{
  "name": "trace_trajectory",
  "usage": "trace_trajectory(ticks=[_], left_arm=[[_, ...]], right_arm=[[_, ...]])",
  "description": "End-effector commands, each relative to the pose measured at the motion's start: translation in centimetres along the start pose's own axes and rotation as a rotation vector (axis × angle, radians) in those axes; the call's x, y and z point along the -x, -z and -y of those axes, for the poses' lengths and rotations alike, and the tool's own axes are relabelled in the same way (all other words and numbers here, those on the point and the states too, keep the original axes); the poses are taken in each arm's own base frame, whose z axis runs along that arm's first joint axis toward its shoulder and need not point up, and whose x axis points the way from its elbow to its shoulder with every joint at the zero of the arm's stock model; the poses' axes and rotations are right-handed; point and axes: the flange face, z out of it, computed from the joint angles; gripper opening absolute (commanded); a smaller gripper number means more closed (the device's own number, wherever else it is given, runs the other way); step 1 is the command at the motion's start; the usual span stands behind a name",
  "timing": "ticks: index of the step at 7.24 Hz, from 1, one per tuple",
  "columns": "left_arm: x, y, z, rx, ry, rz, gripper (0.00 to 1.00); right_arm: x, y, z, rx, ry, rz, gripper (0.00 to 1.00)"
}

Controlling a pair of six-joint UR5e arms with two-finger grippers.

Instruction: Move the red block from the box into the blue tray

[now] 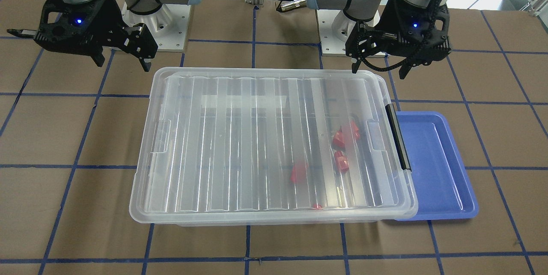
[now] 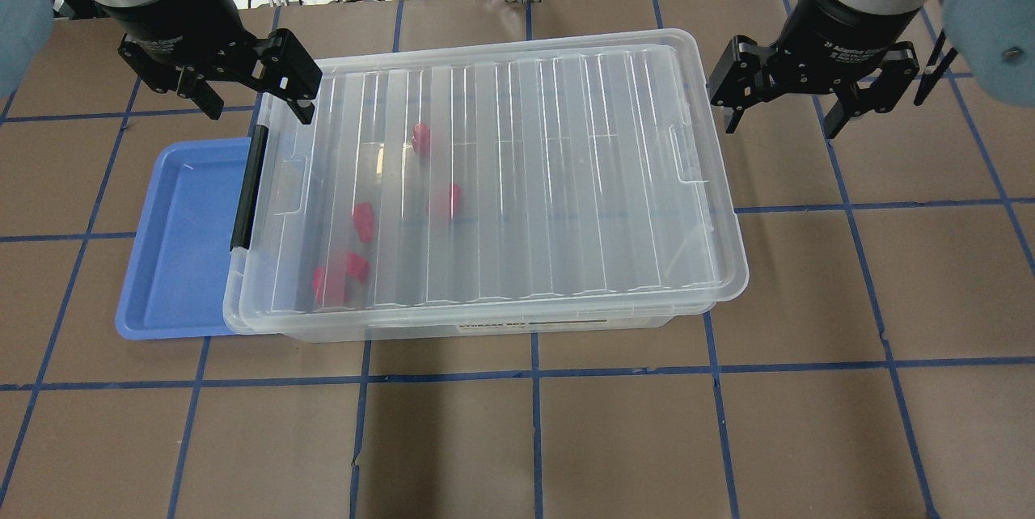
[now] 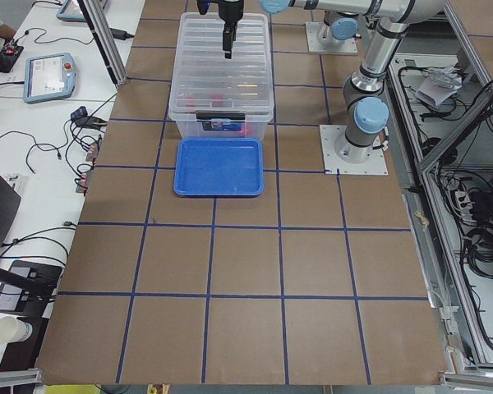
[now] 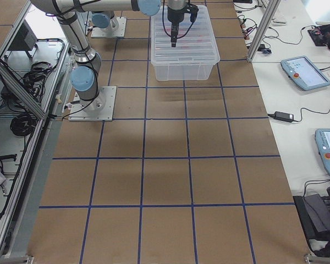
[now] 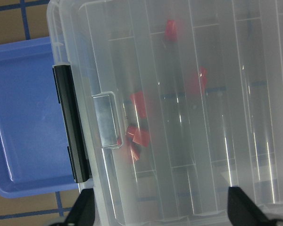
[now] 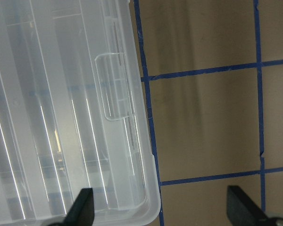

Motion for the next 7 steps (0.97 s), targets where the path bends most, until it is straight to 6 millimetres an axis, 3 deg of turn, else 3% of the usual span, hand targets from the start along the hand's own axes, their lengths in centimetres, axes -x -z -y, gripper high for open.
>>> trace_trajectory(ticks=[1, 7], left_arm=[[0.04, -0.42, 0.35, 0.005, 0.001, -0.001, 1.00], [0.03, -0.27, 0.26, 0.002, 0.002, -0.001, 1.00]], right_arm=[[0.00, -0.04, -0.01, 0.001, 0.000, 0.000, 1.00], [-0.17, -0.47, -0.19, 0.026, -0.001, -0.018, 1.00]])
